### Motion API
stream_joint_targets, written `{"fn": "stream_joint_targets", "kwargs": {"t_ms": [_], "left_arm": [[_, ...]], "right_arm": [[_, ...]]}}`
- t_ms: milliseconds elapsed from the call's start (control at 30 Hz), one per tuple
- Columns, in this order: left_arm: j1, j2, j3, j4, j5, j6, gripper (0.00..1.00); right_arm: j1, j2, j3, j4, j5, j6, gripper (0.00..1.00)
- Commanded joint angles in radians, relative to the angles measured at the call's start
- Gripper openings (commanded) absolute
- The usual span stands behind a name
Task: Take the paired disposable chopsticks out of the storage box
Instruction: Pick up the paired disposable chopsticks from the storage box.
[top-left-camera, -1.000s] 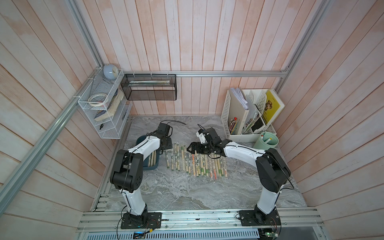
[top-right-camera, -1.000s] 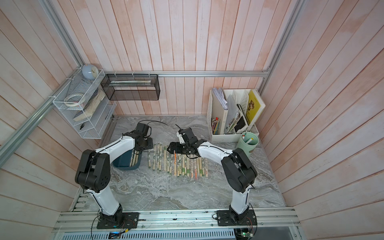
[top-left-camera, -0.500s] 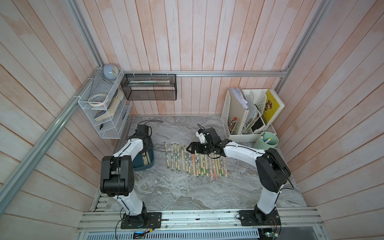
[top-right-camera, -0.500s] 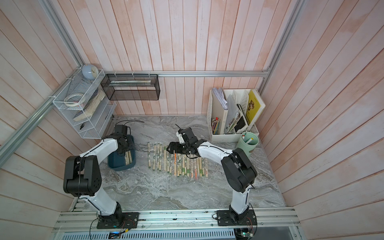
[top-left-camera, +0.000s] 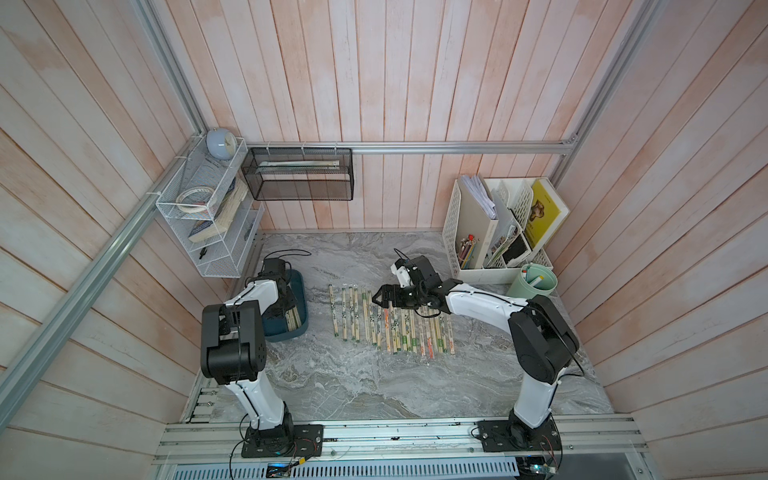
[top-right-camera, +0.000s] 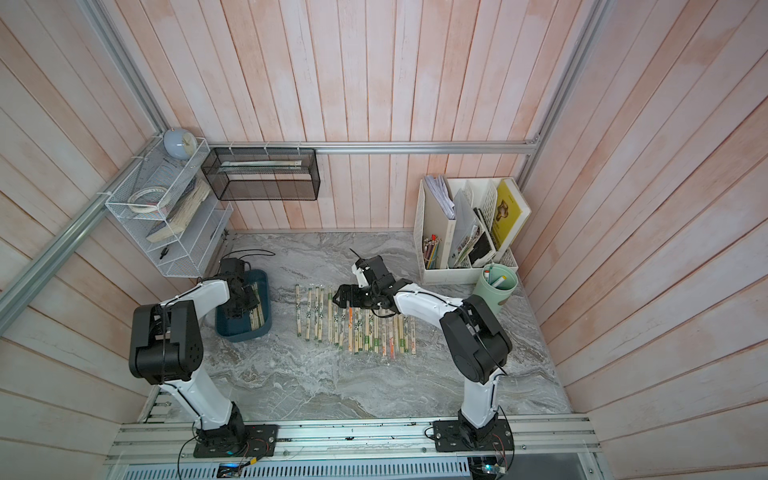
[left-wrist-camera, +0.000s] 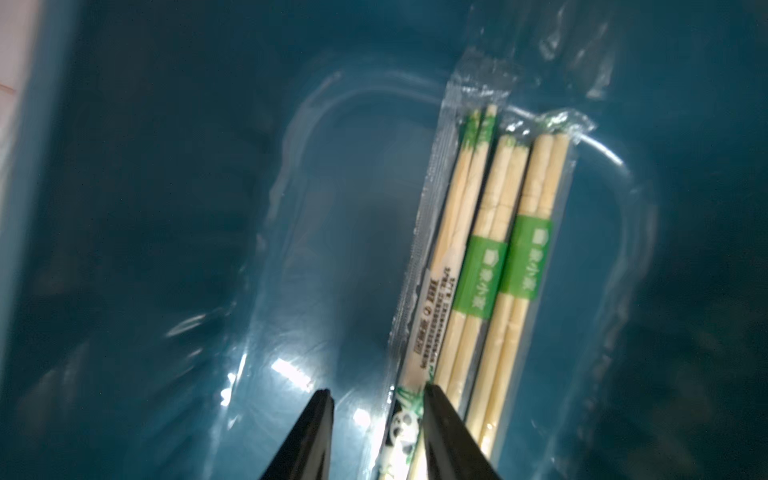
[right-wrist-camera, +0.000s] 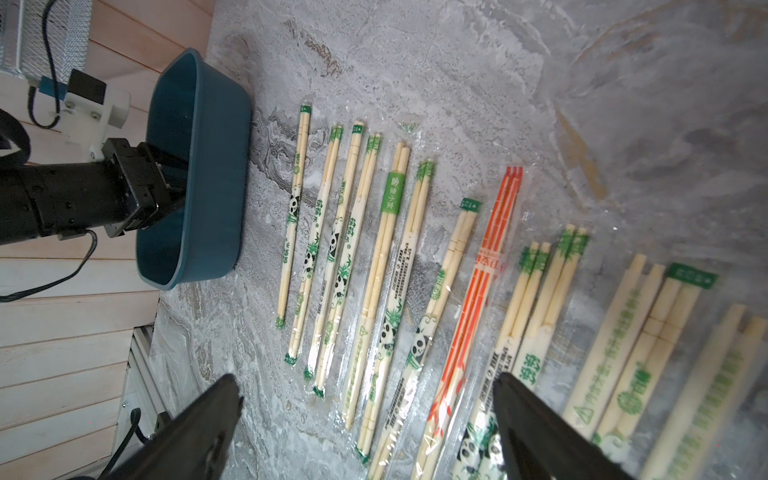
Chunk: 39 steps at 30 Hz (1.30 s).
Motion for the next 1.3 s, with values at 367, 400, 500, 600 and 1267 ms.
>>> {"fn": "stream_joint_targets", "kwargs": {"t_ms": [367, 400, 500, 600, 1267], "left_arm": [[0.010, 0.105, -0.020, 0.042, 0.047, 0.002, 0.24], [0.010, 0.103, -0.022, 0.047, 0.056, 0.004, 0.15], [0.011, 0.094, -0.016, 0.041, 0.063, 0.007, 0.00], [0.010, 0.065, -0.010, 0.025, 0.062, 0.010, 0.00], [-0.221, -0.140, 0.134, -0.077, 0.101, 0.022, 0.00]], "right_arm": [[-0.001, 0.018, 0.006, -0.007, -0.008, -0.007, 0.97], [-0.001, 0.018, 0.007, -0.007, -0.007, -0.009, 0.97], [-0.003, 0.018, 0.007, -0.007, -0.007, -0.009, 0.97], [-0.002, 0.016, 0.004, -0.006, -0.007, -0.009, 0.97], [-0.004, 0.004, -0.039, 0.035, -0.018, -0.003, 0.97]]}}
